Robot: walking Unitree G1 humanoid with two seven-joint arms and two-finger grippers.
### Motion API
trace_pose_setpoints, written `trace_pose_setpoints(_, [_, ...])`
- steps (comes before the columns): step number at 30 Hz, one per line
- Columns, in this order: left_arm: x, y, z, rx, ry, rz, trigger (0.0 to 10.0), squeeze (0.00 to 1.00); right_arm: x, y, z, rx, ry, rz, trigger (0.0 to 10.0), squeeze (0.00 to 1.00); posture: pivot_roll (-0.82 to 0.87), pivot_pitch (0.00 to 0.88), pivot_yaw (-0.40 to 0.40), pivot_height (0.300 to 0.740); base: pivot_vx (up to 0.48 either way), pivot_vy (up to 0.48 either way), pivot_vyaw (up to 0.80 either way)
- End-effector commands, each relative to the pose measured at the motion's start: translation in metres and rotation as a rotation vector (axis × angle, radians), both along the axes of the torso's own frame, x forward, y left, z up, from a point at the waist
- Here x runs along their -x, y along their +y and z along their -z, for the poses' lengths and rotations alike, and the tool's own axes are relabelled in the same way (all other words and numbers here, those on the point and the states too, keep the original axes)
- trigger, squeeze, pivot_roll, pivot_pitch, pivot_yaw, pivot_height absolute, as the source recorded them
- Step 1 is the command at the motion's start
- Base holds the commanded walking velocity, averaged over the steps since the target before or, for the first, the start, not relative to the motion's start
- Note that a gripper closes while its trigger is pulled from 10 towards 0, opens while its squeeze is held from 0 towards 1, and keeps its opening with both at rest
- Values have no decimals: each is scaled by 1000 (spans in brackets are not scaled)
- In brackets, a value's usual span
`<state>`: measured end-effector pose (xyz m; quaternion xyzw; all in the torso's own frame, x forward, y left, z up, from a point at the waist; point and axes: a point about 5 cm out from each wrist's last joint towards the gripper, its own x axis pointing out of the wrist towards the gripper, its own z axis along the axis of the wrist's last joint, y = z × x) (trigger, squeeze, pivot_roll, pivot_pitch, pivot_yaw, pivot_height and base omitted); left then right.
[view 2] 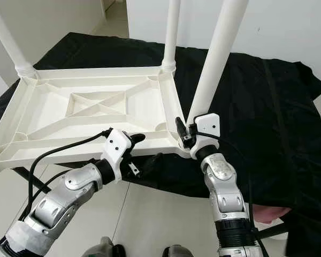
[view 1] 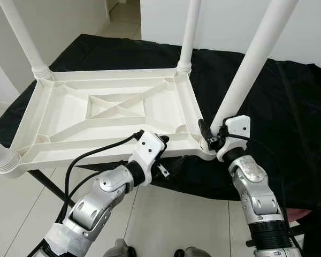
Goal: Building children table
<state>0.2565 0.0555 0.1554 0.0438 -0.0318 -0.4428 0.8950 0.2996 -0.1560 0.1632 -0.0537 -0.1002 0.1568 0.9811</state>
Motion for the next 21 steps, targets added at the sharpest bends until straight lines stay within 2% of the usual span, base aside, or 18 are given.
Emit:
trace_pose_setpoints(1, [5,-2,3,-18,12,57,10000,0,0,0,10,4,39,-28,10000,0,-59,77,31,740,0,0,0])
trace_pose_setpoints(9, [4,-3,1,-17,9,60,10000,0,1,4,17,86,41,-116,10000,0,-59,76,35,740,0,0,0])
trace_pose_setpoints(15, [3,-2,-2,-11,8,60,10000,0,8,5,22,177,31,-209,10000,0,-54,81,37,740,0,0,0])
trace_pose_setpoints(21, [4,-2,-4,-8,5,58,10000,0,13,5,25,222,28,-255,10000,0,-53,85,39,740,0,0,0])
